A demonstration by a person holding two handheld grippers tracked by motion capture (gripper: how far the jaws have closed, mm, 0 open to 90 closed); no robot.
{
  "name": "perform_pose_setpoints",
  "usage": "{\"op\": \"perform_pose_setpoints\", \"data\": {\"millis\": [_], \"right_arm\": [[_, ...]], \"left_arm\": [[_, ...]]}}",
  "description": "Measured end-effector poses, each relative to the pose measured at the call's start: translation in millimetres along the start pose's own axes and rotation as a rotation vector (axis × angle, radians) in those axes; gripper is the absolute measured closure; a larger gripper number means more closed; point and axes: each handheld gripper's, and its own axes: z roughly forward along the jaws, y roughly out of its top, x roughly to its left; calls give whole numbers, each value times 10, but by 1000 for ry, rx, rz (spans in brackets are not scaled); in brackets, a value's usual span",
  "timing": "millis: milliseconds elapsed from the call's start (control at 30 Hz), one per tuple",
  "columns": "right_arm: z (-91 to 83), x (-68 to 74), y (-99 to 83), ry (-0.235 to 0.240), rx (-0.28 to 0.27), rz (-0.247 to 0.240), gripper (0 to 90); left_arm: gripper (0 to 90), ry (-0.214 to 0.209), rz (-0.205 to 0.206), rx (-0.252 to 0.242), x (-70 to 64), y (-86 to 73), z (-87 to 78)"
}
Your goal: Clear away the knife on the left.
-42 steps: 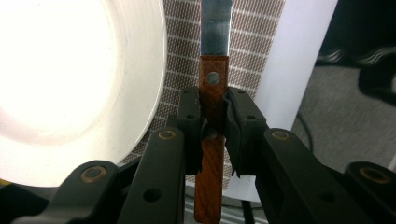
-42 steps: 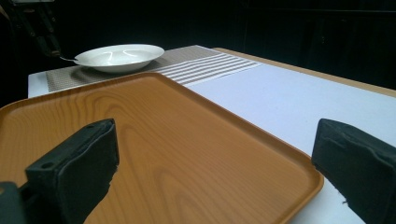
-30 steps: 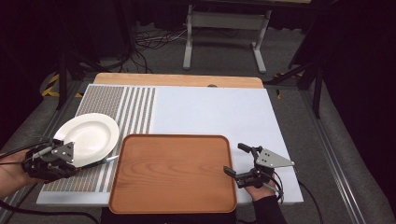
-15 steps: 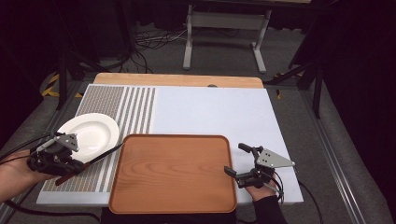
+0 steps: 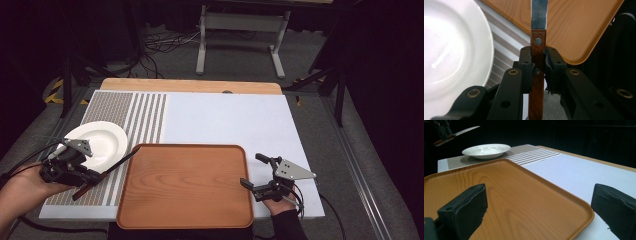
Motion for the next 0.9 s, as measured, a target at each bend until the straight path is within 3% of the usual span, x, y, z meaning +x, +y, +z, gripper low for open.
{"op": "perform_pose_setpoints", "data": {"millis": [400,600,700,900], "right_arm": [[-12,4,8,1,-3,-2,13],[-14,3,8,1,-3,-6,13],[-10,3,6,2,-5,2,13],[-13,3,6,3,-5,2,13]], "left_arm": [[776,-26,-51,-31,-122,154,115],[775,-31,-59,-81,-185,225,143],[775,-69,-67,-115,-222,271,176],[775,-58,-75,-108,-284,342,255]]}}
